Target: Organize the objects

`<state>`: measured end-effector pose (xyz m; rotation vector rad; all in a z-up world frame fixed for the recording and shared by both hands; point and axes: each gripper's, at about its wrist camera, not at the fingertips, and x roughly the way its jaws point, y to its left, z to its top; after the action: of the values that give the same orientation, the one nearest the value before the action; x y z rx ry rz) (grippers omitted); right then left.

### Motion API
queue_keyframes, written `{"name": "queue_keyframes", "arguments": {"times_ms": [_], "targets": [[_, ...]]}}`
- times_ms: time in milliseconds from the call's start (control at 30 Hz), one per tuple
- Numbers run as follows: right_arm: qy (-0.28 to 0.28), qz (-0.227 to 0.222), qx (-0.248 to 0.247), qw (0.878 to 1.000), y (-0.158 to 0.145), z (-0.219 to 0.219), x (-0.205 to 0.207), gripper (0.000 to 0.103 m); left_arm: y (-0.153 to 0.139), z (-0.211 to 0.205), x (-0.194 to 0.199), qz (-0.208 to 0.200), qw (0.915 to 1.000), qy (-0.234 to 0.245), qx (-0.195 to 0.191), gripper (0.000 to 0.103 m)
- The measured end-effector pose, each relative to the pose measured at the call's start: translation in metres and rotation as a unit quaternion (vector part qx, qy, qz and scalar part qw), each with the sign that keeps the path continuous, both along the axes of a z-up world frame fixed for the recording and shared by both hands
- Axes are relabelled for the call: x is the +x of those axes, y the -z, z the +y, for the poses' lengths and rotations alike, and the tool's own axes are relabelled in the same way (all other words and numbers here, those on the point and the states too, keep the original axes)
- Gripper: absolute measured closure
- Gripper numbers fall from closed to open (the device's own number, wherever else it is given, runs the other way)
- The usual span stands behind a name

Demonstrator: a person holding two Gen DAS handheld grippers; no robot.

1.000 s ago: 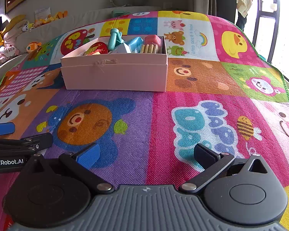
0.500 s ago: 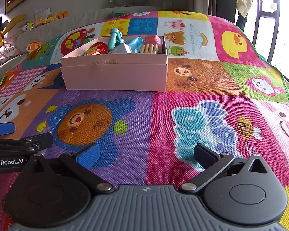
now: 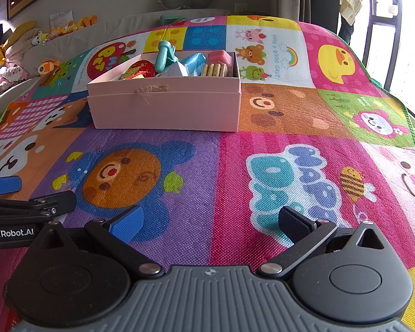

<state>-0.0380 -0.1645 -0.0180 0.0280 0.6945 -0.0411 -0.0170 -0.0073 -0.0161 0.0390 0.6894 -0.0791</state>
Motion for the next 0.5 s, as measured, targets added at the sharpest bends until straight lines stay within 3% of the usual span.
{"name": "queue_keyframes", "arguments": {"times_ms": [500], "targets": [[0.000,0.000,0.000,1.000,-0.0002,0.0001,-0.0003,0.000,0.0004,0.0001,0.0001,0.000,1.0000,0.000,0.000,0.002]]}}
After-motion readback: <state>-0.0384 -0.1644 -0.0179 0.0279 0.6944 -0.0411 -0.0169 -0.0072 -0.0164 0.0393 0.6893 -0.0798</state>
